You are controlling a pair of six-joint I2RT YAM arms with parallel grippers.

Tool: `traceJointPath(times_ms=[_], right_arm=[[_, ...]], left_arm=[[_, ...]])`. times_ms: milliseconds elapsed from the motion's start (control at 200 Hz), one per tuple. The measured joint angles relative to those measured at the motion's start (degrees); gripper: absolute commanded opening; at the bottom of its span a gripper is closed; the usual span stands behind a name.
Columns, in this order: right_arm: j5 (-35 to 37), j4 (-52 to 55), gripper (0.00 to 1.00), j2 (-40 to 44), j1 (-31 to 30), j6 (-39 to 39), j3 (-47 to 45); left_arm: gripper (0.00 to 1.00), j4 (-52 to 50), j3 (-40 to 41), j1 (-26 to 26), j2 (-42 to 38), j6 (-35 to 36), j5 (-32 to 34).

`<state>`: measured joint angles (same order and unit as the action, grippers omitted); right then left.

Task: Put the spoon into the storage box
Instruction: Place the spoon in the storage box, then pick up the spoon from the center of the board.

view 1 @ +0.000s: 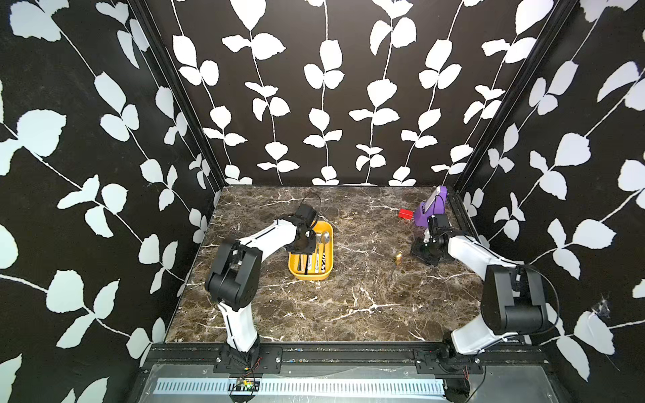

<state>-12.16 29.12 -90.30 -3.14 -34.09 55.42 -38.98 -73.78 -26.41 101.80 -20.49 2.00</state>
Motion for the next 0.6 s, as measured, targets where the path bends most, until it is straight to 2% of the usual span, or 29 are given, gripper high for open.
traceJointPath(times_ms=[125, 315, 600], right_arm=[[1.92, 1.16, 0.38, 0.68, -1.99, 0.24, 0.02], [5.64, 4.26, 0.41, 3.02, -8.33, 0.26, 0.09], [10.32, 8.94, 0.42, 3.1, -17.73, -1.86, 0.15]], left_arm=[[0.48, -1.2, -0.02, 0.02, -6.03, 0.15, 1.95], [0.53, -2.47, 0.02, 0.68, -15.43, 0.22, 5.38], [0.56, -3.58, 4.33, 2.49, -24.94, 0.83, 8.7]])
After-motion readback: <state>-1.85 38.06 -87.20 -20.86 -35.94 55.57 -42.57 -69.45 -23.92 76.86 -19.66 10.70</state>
